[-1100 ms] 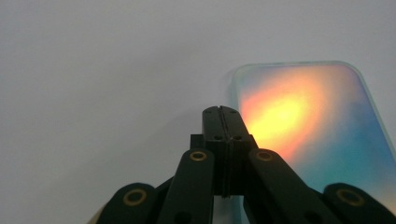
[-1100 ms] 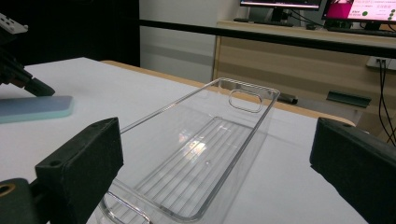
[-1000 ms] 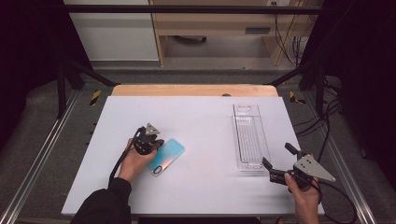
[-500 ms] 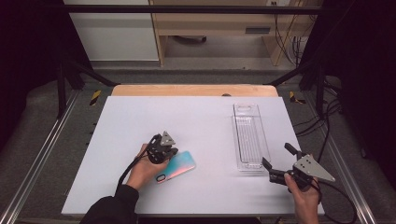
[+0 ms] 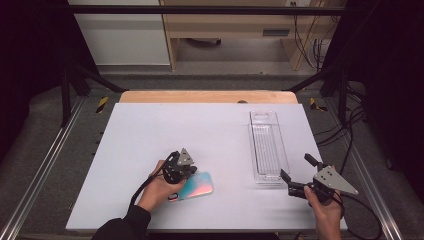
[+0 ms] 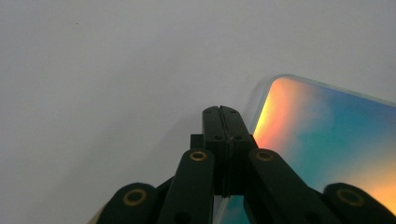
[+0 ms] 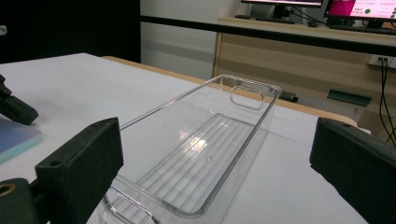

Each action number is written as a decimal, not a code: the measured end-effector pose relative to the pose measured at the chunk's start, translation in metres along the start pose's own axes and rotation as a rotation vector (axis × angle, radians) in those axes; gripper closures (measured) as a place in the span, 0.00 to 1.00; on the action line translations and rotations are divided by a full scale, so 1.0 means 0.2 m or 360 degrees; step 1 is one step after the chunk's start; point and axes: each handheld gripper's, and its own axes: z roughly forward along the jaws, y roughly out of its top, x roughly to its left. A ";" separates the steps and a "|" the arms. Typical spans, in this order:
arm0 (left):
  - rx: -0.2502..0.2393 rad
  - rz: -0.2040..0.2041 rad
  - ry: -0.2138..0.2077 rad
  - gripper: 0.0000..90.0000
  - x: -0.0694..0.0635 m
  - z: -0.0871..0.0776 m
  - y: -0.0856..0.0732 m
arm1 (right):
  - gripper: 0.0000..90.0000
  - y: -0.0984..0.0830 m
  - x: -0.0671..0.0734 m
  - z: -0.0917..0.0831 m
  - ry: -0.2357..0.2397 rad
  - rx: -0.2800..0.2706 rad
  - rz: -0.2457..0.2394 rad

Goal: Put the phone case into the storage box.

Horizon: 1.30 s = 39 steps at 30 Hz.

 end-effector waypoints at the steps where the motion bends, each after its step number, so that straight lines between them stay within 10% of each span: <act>1: 0.0002 0.0011 -0.0002 1.00 -0.01 0.00 0.00 | 0.03 0.00 0.00 0.00 0.0001 0.0002 0.0001; 31: -0.0042 0.0047 -0.0060 1.00 -0.16 -0.04 -0.04 | 0.03 0.00 0.01 0.00 -0.0004 0.0002 -0.0017; 39: -0.0383 -0.0169 0.0164 0.92 -0.12 -0.15 -0.08 | 0.02 0.02 0.03 -0.01 -0.0062 -0.0041 -0.0029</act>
